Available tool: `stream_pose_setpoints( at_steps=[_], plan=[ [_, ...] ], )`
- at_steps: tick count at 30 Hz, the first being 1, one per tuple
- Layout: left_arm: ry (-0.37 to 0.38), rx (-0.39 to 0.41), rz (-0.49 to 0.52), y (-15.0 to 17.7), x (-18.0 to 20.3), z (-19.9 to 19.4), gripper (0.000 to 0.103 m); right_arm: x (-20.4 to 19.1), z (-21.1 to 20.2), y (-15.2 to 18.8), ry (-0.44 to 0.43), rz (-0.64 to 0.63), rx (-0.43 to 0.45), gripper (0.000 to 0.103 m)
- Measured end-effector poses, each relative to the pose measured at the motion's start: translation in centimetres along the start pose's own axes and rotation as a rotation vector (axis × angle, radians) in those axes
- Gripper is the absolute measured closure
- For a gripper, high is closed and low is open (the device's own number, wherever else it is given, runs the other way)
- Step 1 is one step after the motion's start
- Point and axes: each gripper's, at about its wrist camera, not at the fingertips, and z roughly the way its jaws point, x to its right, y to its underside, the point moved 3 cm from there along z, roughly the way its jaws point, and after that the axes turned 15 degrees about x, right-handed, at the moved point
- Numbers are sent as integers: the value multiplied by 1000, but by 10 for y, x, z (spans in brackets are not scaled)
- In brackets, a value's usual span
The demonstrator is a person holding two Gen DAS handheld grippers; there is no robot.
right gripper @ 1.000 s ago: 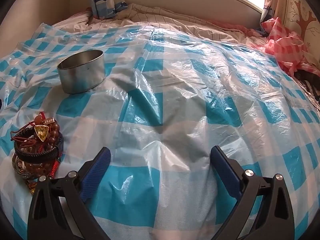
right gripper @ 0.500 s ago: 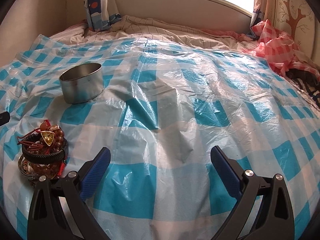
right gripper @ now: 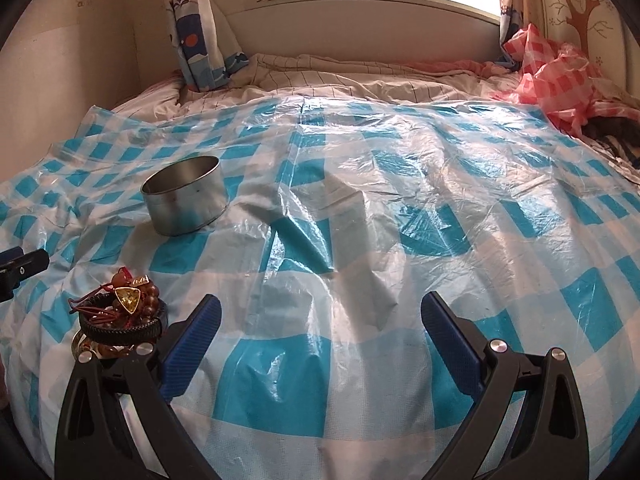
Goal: Organize jewelry
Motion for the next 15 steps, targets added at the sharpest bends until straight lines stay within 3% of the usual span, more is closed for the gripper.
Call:
stream_pose_setpoints(
  at_steps=[9, 15],
  plan=[
    [34, 9, 157, 3, 30, -3, 6, -5, 4, 3, -4, -22, -19, 7],
    [28, 4, 129, 3, 24, -2, 6, -5, 5, 3, -5, -21, -23, 7]
  ],
)
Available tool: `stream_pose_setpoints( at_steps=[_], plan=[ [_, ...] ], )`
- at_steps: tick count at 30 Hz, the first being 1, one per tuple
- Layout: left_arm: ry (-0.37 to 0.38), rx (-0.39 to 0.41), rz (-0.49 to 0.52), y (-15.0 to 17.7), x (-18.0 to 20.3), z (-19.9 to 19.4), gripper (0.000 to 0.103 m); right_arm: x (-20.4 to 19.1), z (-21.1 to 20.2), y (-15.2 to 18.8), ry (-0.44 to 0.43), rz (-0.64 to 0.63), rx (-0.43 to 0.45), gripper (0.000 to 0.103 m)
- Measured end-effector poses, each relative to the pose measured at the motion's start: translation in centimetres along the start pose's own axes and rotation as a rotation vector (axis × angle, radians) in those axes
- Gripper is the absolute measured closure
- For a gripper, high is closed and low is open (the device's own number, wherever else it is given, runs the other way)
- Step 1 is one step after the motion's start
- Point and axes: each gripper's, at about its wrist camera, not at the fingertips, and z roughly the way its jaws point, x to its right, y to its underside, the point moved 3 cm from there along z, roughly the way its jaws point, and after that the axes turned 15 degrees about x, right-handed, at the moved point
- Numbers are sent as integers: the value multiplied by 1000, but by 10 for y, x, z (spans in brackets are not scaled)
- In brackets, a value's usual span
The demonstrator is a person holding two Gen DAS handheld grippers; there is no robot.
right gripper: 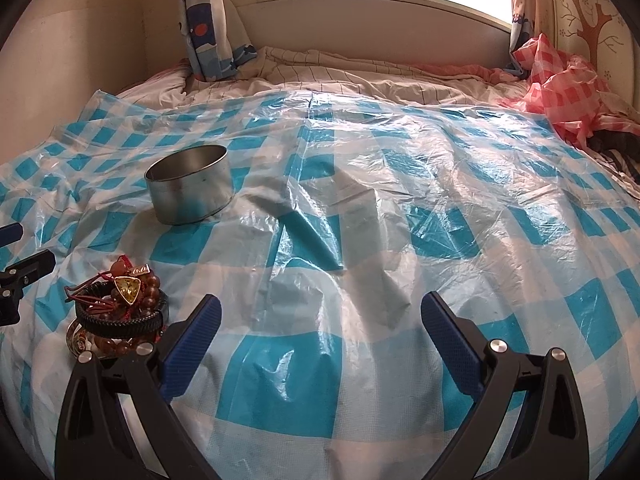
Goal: Organize jewelry
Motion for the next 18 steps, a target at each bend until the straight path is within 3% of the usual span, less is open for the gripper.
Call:
stream_pose_setpoints(
  at_steps=[6, 18],
  plan=[
    [6, -14, -48, 1, -10, 3, 6, 1, 1, 1, 1, -2, -7, 7],
    [-1, -49, -44, 6, -9, 10, 6, 0, 3, 3, 4, -11, -18, 7]
  ],
)
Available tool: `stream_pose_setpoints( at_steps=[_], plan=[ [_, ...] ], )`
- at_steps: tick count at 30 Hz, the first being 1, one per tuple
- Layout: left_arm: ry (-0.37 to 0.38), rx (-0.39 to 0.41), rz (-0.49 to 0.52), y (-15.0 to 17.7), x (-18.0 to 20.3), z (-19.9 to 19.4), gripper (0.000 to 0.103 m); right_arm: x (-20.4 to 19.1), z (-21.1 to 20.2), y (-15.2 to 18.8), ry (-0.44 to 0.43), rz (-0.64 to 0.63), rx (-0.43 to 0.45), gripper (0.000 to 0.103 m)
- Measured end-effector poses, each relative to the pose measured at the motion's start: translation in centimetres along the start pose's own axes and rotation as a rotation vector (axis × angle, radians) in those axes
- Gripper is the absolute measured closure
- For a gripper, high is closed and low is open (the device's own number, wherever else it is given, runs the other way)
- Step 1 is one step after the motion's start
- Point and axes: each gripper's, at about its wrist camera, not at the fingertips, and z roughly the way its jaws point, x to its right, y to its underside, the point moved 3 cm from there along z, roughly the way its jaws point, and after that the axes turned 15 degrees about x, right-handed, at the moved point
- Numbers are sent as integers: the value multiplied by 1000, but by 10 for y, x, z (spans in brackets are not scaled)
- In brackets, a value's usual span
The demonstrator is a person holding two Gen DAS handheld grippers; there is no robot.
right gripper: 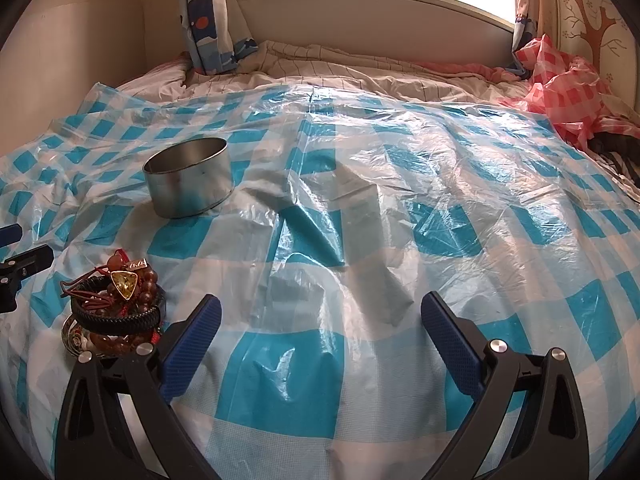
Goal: Organize jewelry
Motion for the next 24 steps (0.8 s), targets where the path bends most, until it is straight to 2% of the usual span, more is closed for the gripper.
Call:
stream_pose_setpoints(
  at_steps=[19, 24],
  plan=[
    [-3, -11, -5, 2, -2, 2, 6, 0, 0, 0, 1, -2, -1, 7],
    [62, 27, -4, 0, 5, -4, 6, 0, 1, 0, 4, -4, -5, 7]
  ],
)
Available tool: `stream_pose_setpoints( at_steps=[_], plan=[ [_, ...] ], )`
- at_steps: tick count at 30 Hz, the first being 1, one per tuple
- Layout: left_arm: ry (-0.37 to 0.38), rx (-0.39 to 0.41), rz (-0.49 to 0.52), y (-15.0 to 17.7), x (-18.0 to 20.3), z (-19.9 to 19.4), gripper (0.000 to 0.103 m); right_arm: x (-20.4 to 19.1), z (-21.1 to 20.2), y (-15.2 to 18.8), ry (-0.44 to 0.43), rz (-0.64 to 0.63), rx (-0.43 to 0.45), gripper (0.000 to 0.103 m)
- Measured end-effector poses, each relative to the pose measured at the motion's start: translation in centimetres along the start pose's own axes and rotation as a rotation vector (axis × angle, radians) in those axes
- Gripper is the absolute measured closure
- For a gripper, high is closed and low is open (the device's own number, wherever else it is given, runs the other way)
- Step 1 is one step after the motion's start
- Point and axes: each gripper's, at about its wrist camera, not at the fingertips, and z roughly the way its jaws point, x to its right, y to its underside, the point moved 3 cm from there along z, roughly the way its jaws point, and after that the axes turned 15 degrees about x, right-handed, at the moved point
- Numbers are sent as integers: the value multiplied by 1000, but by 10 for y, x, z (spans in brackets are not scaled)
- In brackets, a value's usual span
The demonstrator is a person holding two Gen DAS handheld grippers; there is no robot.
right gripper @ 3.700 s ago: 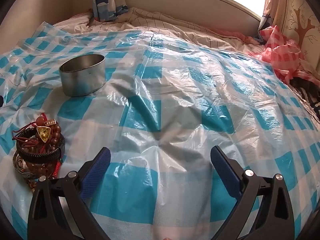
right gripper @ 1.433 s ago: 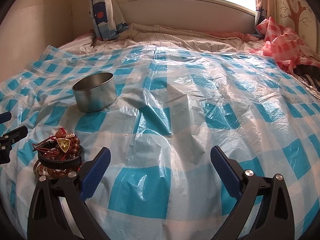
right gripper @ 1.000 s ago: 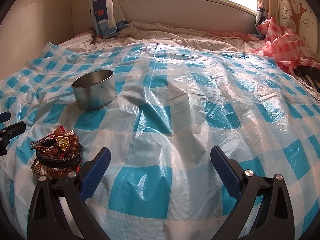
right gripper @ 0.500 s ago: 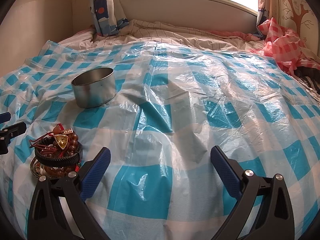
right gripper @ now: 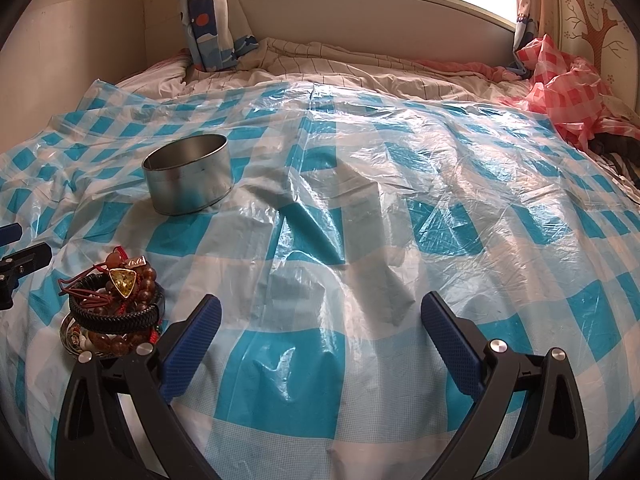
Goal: Organize jewelry
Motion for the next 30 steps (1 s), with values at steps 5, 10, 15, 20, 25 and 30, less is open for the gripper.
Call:
stream_pose_setpoints(
  at_steps=[5, 10, 15, 20, 25, 30],
  plan=[
    [100, 43, 89, -3, 30, -8, 6, 0, 2, 3, 7, -3, -12, 7],
    [228, 100, 140, -7, 60, -23, 6, -1, 5, 3, 10, -7, -27, 7],
    [261, 101, 235, -2, 90, -21, 6, 0, 6, 2, 11, 2, -37, 7],
    [267, 87, 297, 3, 106, -16, 6, 1, 7, 2, 7, 13, -42, 7],
    [290, 69, 168, -2, 84, -16, 7, 2, 8, 1, 4, 20, -44, 7],
    [362, -53, -34, 5, 59, 2, 34, 2, 8, 1, 2, 22, -45, 7]
  ],
)
